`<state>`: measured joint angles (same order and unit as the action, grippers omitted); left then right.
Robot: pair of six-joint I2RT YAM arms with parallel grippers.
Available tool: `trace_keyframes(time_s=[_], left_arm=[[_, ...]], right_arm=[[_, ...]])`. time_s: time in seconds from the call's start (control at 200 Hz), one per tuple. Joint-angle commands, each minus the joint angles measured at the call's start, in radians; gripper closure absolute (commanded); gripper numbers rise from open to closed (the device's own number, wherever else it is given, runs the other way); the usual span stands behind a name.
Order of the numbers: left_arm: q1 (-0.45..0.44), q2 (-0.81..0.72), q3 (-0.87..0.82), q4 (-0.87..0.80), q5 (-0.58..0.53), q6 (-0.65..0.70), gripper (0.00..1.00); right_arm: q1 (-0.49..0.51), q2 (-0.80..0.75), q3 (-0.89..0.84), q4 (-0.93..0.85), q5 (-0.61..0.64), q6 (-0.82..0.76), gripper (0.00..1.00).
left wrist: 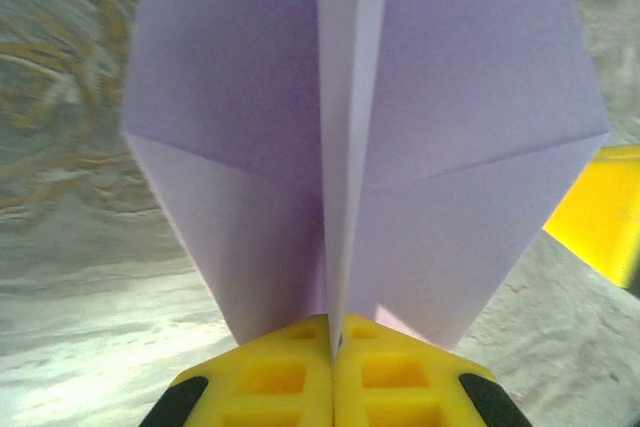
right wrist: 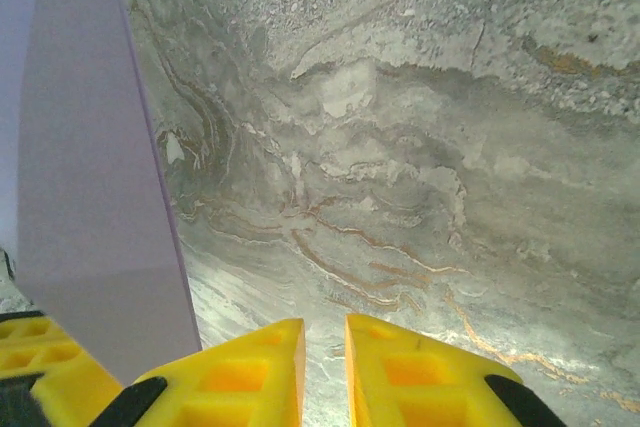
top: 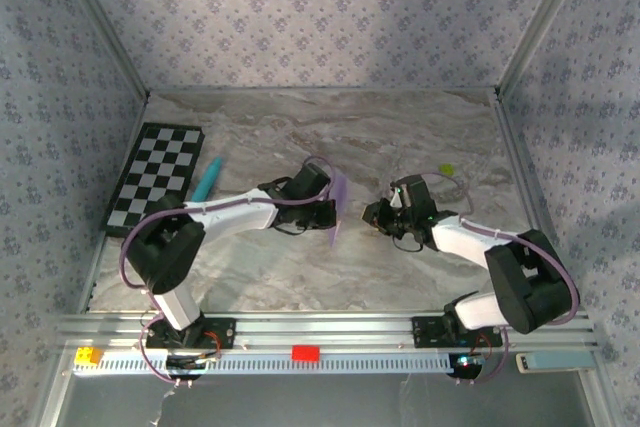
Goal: Fold a paper plane with a square sheet of paper (pick it up from the middle)
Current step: Move a paper plane to the center of the table.
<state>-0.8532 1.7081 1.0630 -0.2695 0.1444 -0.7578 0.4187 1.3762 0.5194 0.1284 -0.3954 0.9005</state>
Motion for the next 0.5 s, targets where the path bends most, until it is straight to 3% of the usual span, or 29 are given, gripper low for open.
trace_keyframes(time_s=[0.0,0.495], left_arm=[[-0.005,-0.007,0.023,-0.152,-0.121,0.032,0.93],[-0.006,0.029,0.024,-0.179,-0.126,0.015,0.89]], right_arm=[[-0.001,-0.014,-0.012,-0.044,0.025,-0.009,0.81],[0.019,-0.014,-0.004,-0.034,0.021,-0.002,0.80]])
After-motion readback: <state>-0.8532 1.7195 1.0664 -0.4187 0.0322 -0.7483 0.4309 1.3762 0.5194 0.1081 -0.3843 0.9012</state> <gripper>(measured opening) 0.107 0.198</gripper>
